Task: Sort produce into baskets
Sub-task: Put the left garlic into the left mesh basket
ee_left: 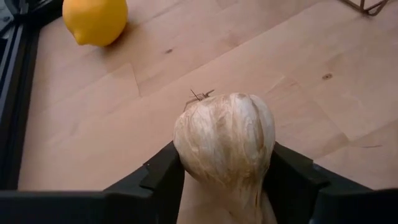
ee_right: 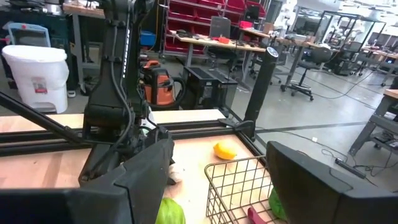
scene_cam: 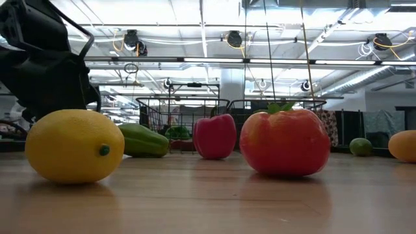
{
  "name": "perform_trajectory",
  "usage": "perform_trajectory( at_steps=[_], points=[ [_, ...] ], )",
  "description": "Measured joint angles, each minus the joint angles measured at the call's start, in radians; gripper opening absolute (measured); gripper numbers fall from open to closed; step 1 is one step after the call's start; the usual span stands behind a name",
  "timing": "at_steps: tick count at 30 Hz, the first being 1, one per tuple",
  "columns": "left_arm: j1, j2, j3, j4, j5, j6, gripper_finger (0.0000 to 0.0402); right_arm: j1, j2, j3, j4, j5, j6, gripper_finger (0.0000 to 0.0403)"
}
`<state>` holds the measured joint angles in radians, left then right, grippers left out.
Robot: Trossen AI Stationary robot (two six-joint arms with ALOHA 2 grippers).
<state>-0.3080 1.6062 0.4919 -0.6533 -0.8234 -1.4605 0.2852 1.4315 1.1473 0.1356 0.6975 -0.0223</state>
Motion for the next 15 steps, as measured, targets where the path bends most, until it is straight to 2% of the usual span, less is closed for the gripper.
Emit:
perform_trajectory(
  at_steps=[8,15],
  points=[
    [0.000,-0.017,0.016,-0.025,0.000,0.049,0.0193,0.000,0.000,0.000,0.001,0.000,-0.001,0.0258],
    [-0.001,-0.140,0.059,-0.171,-0.012,0.065,0.0194,0.000,0.000,0.000,0.002,0.003,-0.032,0.0258]
  ],
)
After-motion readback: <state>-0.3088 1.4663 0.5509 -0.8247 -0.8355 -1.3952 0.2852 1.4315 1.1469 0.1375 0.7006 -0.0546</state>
